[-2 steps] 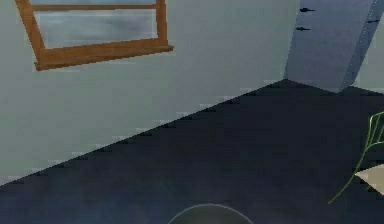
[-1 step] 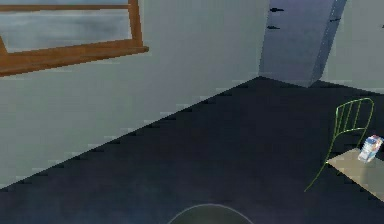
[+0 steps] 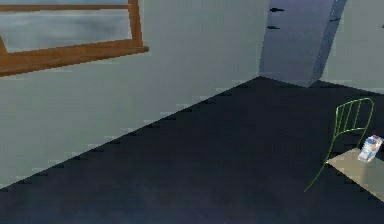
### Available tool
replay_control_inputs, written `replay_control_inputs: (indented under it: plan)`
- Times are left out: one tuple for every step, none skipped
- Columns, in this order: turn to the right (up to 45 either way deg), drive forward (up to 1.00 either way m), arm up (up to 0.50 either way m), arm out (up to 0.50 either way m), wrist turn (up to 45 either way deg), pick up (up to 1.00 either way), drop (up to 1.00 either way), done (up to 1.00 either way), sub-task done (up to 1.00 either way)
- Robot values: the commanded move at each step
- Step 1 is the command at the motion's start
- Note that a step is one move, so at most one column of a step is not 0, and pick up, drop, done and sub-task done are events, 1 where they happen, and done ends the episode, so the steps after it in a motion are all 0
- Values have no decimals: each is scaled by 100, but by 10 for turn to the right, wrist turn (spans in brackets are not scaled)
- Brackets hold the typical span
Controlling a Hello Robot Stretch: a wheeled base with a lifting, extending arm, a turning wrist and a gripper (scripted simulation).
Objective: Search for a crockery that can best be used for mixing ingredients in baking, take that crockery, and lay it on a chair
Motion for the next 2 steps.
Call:
replay_control_inputs:
  plan:
    - [0,0,0,0,450,0,0,0,0]
    - [0,0,0,0,450,0,0,0,0]
